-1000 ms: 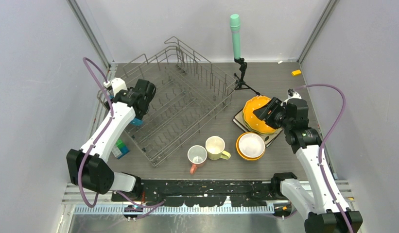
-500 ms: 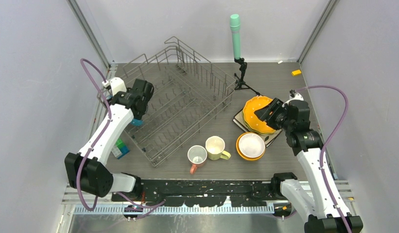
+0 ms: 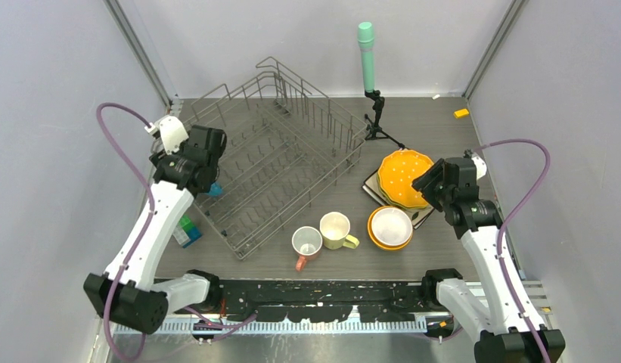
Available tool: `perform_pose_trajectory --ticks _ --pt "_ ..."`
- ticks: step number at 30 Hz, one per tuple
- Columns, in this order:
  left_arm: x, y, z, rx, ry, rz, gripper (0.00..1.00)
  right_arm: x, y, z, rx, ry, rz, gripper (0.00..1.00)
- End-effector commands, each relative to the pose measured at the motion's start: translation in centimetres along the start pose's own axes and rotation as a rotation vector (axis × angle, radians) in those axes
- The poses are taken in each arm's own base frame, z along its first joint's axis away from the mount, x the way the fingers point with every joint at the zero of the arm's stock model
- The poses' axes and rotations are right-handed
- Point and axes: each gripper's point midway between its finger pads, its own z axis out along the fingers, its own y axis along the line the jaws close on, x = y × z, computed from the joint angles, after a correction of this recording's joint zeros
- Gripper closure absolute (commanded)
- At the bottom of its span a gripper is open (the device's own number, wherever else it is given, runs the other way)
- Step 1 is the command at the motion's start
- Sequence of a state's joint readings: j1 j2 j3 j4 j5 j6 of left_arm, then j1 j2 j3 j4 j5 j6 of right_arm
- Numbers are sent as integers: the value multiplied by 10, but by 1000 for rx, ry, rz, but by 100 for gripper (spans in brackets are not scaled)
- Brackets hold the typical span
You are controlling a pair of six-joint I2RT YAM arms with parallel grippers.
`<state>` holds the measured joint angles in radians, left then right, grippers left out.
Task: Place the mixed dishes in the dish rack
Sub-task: Pick up the plate at the center of the board.
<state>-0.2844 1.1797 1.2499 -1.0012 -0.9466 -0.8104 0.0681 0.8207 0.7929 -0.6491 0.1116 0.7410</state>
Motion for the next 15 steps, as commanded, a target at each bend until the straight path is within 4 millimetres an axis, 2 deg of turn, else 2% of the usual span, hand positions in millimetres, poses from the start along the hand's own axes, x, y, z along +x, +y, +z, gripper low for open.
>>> perform_pose_trajectory --ticks 1,4,10,14,15 --pt "-25 -35 -25 318 -42 -16 28 -24 -35 -1 224 -127 61 41" --pt "-32 -73 -58 641 -75 1 25 -26 -44 1 274 -145 42 41" --pt "-40 -116 -131 1146 -165 -26 12 -40 -58 7 354 -173 1 41" --pt "-23 -140 -165 1387 -83 39 11 -46 -73 26 407 -92 7 41" --pt "-18 -144 -172 1434 -52 53 11 -43 -68 32 368 -54 9 41"
